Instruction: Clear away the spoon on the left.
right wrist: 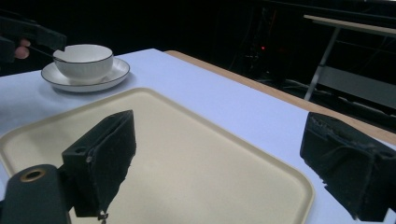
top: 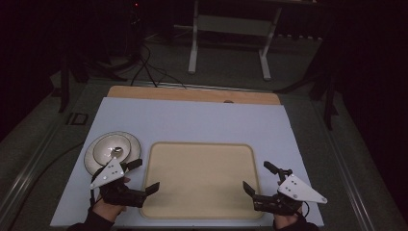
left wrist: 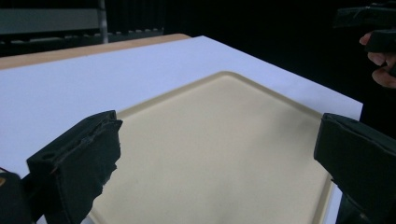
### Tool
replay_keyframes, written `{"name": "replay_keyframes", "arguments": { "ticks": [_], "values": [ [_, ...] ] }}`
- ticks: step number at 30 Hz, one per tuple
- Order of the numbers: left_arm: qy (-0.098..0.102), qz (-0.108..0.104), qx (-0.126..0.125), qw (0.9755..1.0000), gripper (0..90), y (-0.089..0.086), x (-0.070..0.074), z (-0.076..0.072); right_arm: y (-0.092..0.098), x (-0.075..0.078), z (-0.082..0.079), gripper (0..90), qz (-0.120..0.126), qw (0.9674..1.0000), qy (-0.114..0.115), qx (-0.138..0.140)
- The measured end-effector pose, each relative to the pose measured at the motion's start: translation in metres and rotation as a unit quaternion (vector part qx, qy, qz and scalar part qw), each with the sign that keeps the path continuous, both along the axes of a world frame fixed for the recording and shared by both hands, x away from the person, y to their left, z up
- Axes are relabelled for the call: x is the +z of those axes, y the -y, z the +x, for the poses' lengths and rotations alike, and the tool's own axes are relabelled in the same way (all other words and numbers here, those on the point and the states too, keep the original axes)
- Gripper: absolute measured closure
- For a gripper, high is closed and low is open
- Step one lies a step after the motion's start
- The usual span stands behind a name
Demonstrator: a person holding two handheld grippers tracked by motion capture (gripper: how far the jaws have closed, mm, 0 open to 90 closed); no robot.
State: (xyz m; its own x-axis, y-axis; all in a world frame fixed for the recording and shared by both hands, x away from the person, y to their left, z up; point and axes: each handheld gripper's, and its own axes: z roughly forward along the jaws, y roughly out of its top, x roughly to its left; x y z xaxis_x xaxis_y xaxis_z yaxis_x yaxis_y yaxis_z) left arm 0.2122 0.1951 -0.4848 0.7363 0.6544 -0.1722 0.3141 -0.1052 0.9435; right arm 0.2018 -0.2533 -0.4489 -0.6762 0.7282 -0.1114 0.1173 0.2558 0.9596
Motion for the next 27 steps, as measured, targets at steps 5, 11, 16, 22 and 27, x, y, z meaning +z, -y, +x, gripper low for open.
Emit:
{"name": "replay_keyframes", "arguments": {
  "ticks": [5, 11, 16, 22, 27],
  "values": [
    [0.0, 0.015, -0.026, 0.9996, 1.4, 0.003, 0.001, -0.002, -0.003, 0.0, -0.002, 10.7, -0.011, 0.9999, 0.0, 0.003],
    [0.0, 0.036, -0.061, 0.9974, 1.4, 0.014, 0.003, -0.006, -0.005, 0.001, -0.003, 10.7, -0.016, 0.9998, 0.003, 0.008],
    [-0.002, 0.057, -0.108, 0.9925, 1.4, 0.026, 0.013, -0.013, -0.009, 0.0, -0.005, 10.7, -0.019, 0.9997, 0.005, 0.017],
    [0.0, 0.066, -0.143, 0.9876, 1.5, 0.035, 0.024, -0.02, -0.015, -0.001, -0.005, 9.7, -0.025, 0.9993, 0.006, 0.028],
    [0.009, 0.077, -0.161, 0.9839, 1.8, 0.042, 0.042, -0.027, -0.014, -0.001, -0.006, 9.7, -0.023, 0.9993, 0.011, 0.028]
  ]
}}
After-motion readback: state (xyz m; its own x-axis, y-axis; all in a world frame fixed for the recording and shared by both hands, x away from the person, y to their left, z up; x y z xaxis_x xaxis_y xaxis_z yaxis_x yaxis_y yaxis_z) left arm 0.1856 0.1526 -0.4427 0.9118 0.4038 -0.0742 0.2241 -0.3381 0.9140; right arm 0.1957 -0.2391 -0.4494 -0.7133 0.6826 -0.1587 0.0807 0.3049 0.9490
